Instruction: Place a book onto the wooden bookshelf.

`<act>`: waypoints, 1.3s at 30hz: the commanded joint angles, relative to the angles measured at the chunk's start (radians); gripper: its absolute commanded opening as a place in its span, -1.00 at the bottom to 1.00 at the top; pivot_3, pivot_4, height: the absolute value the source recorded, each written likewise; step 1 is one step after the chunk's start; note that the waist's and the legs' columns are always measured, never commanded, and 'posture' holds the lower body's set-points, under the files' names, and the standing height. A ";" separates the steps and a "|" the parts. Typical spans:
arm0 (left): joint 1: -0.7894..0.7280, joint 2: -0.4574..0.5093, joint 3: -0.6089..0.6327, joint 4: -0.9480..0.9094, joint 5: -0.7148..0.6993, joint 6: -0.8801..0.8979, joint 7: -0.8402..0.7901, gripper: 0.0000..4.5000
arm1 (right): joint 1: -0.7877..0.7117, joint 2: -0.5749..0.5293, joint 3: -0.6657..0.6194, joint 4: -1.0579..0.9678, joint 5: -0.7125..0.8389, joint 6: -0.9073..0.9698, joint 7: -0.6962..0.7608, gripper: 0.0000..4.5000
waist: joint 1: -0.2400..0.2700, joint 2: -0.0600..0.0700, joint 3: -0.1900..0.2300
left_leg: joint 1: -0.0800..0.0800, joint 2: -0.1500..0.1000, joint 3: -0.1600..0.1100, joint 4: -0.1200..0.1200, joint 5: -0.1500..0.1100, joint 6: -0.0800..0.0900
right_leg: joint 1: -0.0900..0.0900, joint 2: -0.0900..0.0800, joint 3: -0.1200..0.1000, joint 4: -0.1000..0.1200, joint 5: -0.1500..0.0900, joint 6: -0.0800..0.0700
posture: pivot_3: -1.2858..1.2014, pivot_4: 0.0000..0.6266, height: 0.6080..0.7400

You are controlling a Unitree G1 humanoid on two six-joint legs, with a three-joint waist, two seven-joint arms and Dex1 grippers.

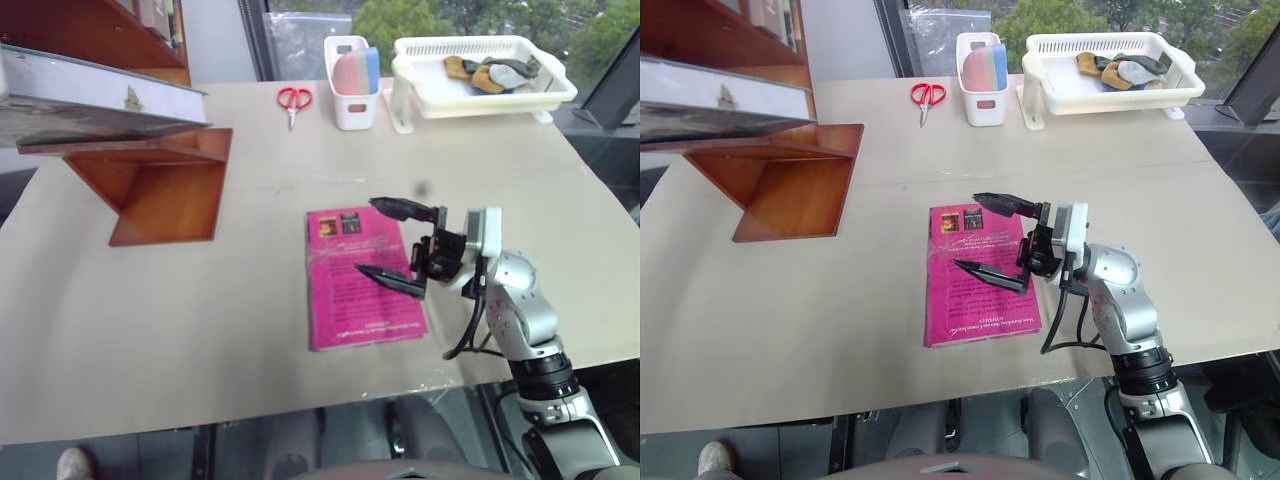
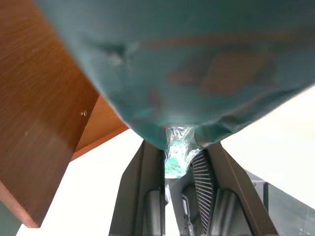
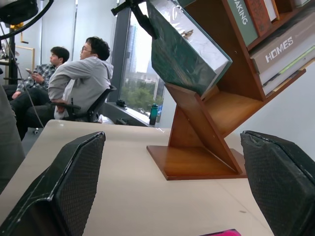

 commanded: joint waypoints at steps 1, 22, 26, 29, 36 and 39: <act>-0.022 -0.046 -0.007 -0.022 -0.001 0.028 0.015 -0.79 | 0.013 -0.012 -0.010 -0.064 0.008 -0.008 -0.015 1.00 | -0.001 0.000 0.000 | 0.000 0.000 0.000 0.001 0.000 0.000 | 0.000 0.000 0.000 0.000 0.000 0.000 | 0.03 -0.52 1.00; -0.159 -0.155 -0.087 0.057 0.139 -0.019 -0.021 0.38 | 0.040 -0.068 -0.010 -0.149 0.016 0.040 -0.086 1.00 | 0.019 0.000 0.000 | -0.001 0.004 -0.001 0.006 0.000 0.000 | 0.002 0.004 0.000 0.000 0.001 -0.001 | 0.03 -0.52 1.00; -0.103 -0.168 -0.071 0.092 0.143 -0.075 0.048 0.60 | 0.024 -0.068 -0.007 -0.143 0.018 0.050 -0.085 1.00 | 0.019 0.000 0.000 | -0.001 0.004 0.000 0.006 0.000 0.000 | 0.002 0.004 0.001 0.000 0.001 -0.001 | 0.03 -0.52 1.00; -0.032 -0.172 -0.046 0.106 0.142 -0.105 0.103 0.60 | 0.018 -0.075 -0.012 -0.144 0.022 0.057 -0.084 1.00 | 0.016 0.001 -0.001 | 0.000 0.005 0.000 0.006 0.000 0.000 | 0.002 0.004 0.001 0.001 0.001 -0.001 | 0.03 -0.52 1.00; 0.036 -0.182 0.017 0.088 0.061 -0.123 0.106 0.60 | 0.030 -0.098 -0.020 -0.172 0.025 0.077 -0.095 1.00 | 0.015 0.004 -0.002 | 0.004 0.007 0.001 0.006 0.000 0.000 | 0.002 0.007 0.003 0.006 0.001 -0.002 | 0.03 -0.52 1.00; 0.027 -0.203 0.038 0.079 0.001 -0.131 0.095 0.60 | 0.037 -0.106 -0.024 -0.180 0.028 0.081 -0.097 1.00 | 0.017 0.004 -0.002 | 0.004 0.007 0.002 0.007 0.000 0.000 | 0.001 0.007 0.003 0.006 0.001 -0.002 | 0.03 -0.52 1.00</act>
